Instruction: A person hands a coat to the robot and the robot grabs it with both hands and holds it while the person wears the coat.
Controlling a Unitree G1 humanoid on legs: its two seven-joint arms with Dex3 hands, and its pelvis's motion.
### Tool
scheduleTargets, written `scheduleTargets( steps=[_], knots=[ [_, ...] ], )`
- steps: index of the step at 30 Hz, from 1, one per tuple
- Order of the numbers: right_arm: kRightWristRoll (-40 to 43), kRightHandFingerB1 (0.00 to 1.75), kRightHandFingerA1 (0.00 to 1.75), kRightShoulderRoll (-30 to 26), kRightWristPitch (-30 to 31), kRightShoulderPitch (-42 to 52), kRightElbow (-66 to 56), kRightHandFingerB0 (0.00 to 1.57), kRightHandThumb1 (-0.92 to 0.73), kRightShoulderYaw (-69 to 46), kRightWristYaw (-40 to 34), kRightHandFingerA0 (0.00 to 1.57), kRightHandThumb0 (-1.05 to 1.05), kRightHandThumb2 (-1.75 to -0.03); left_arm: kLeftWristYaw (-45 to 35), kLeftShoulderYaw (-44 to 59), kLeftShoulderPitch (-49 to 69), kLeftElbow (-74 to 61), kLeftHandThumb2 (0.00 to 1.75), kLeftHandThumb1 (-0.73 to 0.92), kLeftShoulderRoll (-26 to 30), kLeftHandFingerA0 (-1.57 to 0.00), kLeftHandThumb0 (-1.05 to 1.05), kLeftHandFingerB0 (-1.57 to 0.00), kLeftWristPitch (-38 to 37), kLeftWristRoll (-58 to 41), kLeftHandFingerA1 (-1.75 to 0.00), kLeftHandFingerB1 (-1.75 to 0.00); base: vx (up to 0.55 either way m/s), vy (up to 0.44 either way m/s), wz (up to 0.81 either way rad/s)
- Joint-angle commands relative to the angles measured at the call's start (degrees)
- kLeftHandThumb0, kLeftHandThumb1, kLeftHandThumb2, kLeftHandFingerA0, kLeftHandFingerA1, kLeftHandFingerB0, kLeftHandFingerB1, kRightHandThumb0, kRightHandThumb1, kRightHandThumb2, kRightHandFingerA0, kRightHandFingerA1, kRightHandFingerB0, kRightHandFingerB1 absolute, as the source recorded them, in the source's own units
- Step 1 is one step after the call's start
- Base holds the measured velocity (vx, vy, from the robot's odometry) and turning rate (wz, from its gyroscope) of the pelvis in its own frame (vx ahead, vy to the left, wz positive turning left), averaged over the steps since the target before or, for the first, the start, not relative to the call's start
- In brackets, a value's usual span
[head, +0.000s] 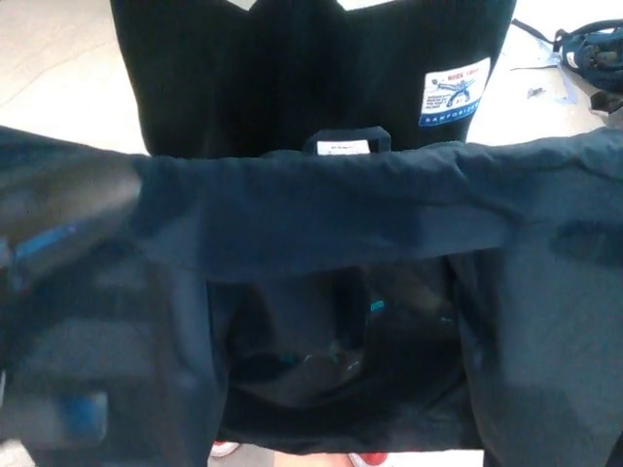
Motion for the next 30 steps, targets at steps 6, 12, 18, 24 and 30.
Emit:
scheduleTargets(
  steps=[6,12,18,24,30],
  knots=[
    [10.04,0.49,0.49,-18.03,13.70,-17.28,11.60,0.00,-0.28,11.97,18.24,0.01,-0.40,-0.95,-20.07,-14.81,-25.51,12.63,0.94,0.52,13.45,-0.03,-0.81,-0.03,19.27,-7.03,-0.33,-0.26,0.00,0.000,0.00],
    [8.11,0.22,0.41,-20.38,16.00,-19.61,12.48,0.06,-0.78,18.72,23.12,0.28,-0.90,-0.64,-27.80,-26.23,-37.96,19.29,0.98,0.55,11.93,-0.04,-0.85,-0.04,22.77,1.09,-0.32,-0.26,0.00,0.000,0.00],
    [10.08,0.20,0.49,-24.21,20.54,-20.59,12.61,0.00,-0.59,23.71,30.59,0.18,-0.82,-1.00,-40.01,-35.37,-45.82,24.40,0.97,0.57,12.28,-0.07,-0.95,-0.10,28.36,2.08,-0.28,-0.18,0.00,0.000,0.00],
    [14.57,0.19,0.34,-30.58,26.97,-25.29,14.24,0.02,-0.80,29.89,42.16,0.20,-0.86,-0.64,-53.01,-39.35,-48.84,24.91,1.00,0.57,17.38,-0.02,-0.91,-0.10,34.57,-2.13,-0.28,-0.17,0.00,0.000,0.00],
    [18.20,0.15,0.35,-33.22,35.74,-35.38,15.46,0.09,-0.58,38.25,55.31,0.00,-0.85,-0.97,-66.61,-41.63,-51.11,22.91,0.87,0.55,22.71,-0.09,-0.92,-0.04,42.18,-10.19,-0.31,-0.18,0.00,0.000,0.00]
  ],
)
